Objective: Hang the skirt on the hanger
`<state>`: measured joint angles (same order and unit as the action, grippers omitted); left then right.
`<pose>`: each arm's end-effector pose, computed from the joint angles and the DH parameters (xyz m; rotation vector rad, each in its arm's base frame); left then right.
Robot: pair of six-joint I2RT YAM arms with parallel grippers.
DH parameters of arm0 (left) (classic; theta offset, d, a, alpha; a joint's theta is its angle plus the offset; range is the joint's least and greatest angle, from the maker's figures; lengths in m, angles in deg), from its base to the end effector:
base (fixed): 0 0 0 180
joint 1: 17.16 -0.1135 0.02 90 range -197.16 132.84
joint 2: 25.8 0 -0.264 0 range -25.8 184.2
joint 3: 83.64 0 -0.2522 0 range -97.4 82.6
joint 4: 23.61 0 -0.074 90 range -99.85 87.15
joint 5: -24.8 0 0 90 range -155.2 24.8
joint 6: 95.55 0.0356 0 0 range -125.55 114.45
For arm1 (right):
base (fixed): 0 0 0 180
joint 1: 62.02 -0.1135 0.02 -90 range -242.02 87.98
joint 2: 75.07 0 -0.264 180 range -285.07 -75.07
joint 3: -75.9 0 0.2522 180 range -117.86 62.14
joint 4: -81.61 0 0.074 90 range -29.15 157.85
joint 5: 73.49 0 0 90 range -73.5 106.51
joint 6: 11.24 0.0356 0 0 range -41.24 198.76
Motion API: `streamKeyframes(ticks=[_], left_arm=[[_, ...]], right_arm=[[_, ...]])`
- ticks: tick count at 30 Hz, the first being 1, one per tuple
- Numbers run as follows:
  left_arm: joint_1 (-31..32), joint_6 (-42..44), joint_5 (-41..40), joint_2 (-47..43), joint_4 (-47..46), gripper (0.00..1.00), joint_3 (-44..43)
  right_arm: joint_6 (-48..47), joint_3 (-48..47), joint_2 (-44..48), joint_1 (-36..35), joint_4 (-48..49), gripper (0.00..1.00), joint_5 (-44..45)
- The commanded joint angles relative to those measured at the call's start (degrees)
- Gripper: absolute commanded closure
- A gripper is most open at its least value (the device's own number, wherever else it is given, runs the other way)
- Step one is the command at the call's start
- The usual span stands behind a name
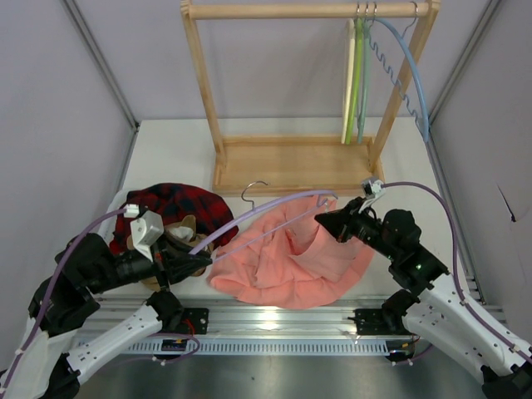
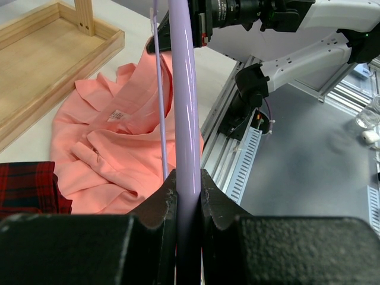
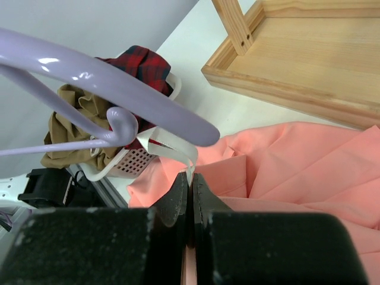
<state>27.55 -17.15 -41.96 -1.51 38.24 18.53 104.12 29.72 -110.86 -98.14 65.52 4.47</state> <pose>0.0149 -0.0345 0.4095 0.8185 1.6320 -1.0592 0.1266 0.1016 0.3026 -0.3318 1.7338 0.9723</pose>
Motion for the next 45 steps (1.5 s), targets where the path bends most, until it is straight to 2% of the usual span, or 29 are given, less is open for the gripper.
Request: streamKeyframes(ticks=[1,12,18,34,45], left_arm=[[-0.15,-0.27,1.71,-0.39,-3.36,1.0,0.26],[-0.15,0.69,-1.71,-0.21,-3.1,1.0,-1.14],[-0.15,0.35,-7.16,0.14,-2.65,1.0,-3.6],[-0.15,-1.06,2.59,0.32,-6.61,1.0,0.7],[-0.15,-0.53,2.68,0.14,-6.0,1.0,1.49]], right_arm=[[-0.32,-3.7,0.81,0.08,2.59,1.0,0.08],[-0.23,-3.44,1.51,0.08,2.59,1.0,0.17],[-0.05,-2.73,2.74,0.08,1.18,1.0,0.43],[-0.84,-4.14,2.04,0.08,0.92,1.0,0.25],[-0.76,-4.75,1.6,0.08,1.01,1.0,0.34]])
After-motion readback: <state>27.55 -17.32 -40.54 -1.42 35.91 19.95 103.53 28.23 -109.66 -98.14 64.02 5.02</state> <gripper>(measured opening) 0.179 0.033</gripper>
